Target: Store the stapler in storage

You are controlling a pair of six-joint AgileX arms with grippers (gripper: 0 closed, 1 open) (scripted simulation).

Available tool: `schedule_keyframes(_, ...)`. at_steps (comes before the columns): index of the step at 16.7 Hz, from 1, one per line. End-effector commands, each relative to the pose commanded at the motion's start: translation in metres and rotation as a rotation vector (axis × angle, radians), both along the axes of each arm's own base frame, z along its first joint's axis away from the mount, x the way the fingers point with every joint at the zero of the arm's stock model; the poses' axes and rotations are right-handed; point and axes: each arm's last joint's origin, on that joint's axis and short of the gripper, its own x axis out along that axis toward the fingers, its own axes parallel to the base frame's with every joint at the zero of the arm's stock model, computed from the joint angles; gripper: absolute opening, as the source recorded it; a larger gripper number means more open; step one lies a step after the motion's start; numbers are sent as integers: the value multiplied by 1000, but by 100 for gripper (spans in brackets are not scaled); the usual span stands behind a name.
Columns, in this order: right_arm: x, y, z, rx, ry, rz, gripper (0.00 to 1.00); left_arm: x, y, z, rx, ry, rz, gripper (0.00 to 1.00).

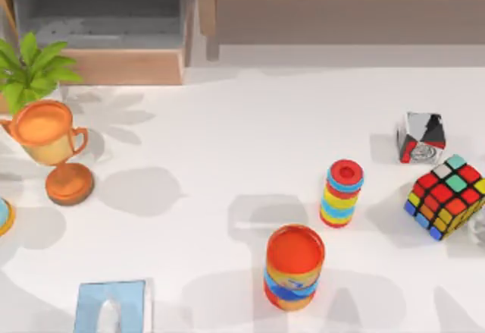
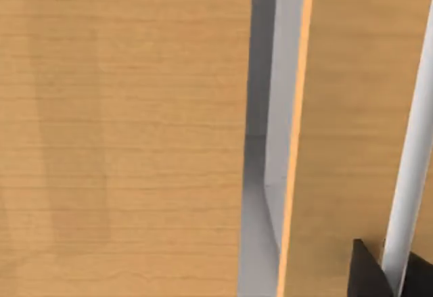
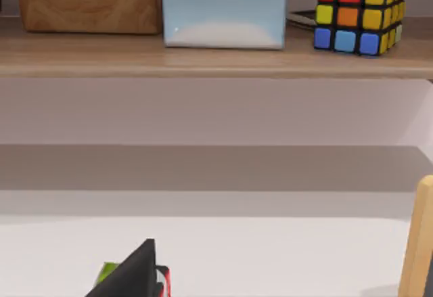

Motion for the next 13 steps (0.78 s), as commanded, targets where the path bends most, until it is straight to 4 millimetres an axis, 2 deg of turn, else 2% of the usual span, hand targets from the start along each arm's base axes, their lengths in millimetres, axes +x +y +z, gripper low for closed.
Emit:
schedule_keyframes(2,0,0,0,0,0,0,100,19,2,6,11,-20,0,0)
schedule_keyframes(4,0,0,0,0,0,0,100,32,-1,2,1,-4,0,0)
schedule_keyframes(9,0,0,0,0,0,0,100,33,0,0,-4,4,3,0)
schedule_keyframes(13,0,0,0,0,0,0,100,58,0,0,-4,1,1,0)
